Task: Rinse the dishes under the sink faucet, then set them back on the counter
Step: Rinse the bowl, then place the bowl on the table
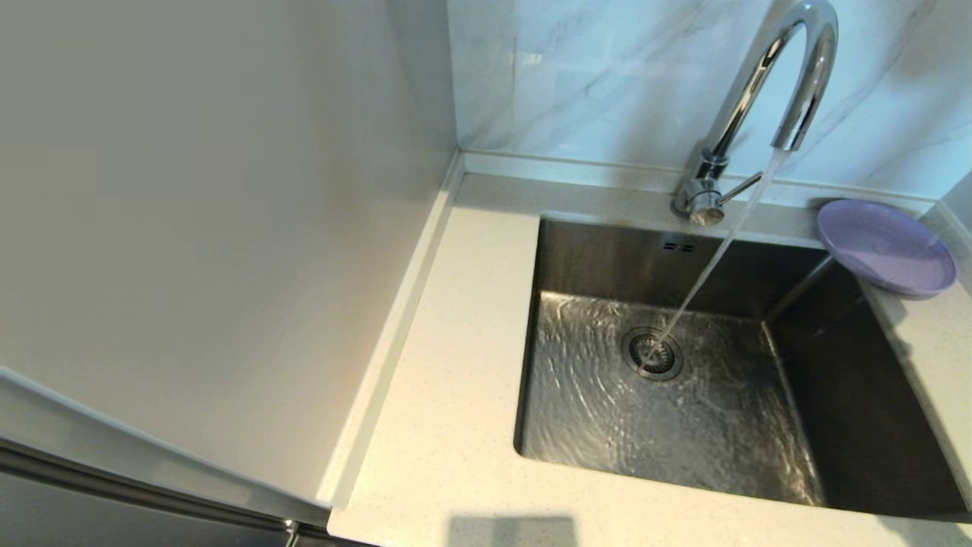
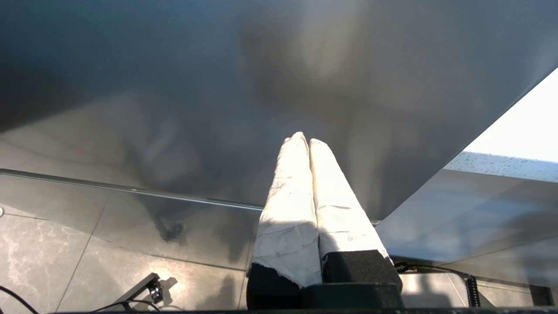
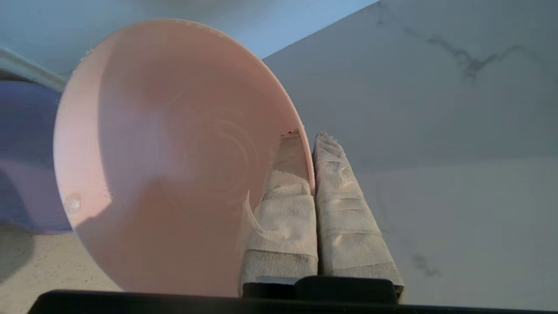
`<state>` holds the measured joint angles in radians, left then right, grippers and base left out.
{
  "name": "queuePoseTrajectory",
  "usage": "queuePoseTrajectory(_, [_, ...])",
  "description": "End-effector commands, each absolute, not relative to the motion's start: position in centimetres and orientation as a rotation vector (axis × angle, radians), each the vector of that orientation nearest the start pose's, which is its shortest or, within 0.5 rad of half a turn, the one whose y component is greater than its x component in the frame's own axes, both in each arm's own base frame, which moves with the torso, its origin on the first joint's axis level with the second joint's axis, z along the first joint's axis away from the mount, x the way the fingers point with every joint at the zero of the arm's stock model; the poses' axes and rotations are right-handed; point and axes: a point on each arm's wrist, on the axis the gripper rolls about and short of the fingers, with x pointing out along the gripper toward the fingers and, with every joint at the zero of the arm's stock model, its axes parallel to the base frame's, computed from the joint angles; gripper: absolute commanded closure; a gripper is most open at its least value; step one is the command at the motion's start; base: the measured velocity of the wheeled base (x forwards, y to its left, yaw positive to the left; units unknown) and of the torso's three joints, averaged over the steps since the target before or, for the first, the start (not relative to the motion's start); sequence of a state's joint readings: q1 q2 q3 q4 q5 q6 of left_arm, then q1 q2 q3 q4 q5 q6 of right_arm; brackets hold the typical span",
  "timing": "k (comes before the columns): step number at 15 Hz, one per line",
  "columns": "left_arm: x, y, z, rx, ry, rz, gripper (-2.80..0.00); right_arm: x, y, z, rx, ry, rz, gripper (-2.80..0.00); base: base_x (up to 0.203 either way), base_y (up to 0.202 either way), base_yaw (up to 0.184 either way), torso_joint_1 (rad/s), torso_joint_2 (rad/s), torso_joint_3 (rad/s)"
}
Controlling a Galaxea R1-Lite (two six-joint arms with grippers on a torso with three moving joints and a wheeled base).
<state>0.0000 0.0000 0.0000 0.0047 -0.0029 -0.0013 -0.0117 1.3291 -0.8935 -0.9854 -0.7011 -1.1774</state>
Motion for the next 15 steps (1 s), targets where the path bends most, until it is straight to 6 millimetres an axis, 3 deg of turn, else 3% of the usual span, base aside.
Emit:
queuePoseTrajectory(1, [-2.3,0.0,7.5,-0.002,0.005,-0.003,0.00,20.3,-1.8,33.0,-0.867,-0.020,-0.871,0.00,0.000,0.000,0.000,0.000,0.00,0.000])
queuePoseTrajectory(3, [-2.3,0.0,7.5,-0.002,0.005,-0.003,0.00,19.8,-1.9,32.8,-0.798,0.051,-0.811,0.00,0.000,0.000,0.000,0.000,0.00,0.000])
queuePoseTrajectory(6, [-2.3,0.0,7.5,-0.002,0.005,-0.003,0.00,18.8,-2.2,31.5,-0.668,0.306,-0.691,0.00,0.000,0.000,0.000,0.000,0.00,0.000])
queuePoseTrajectory(8, [-2.3,0.0,7.5,-0.002,0.005,-0.003,0.00,17.1,-2.0,31.3,-0.470,0.483,-0.586,0.00,0.000,0.000,0.000,0.000,0.00,0.000])
queuePoseTrajectory(12, [-2.3,0.0,7.5,-0.002,0.005,-0.003,0.00,14.8,-0.8,34.3,0.380,0.495,-0.208,0.00,0.000,0.000,0.000,0.000,0.00,0.000])
queuePoseTrajectory(15, [-2.3,0.0,7.5,-0.002,0.005,-0.003,0.00,14.6,0.0,34.4,0.818,0.618,0.038,0.00,0.000,0.000,0.000,0.000,0.00,0.000])
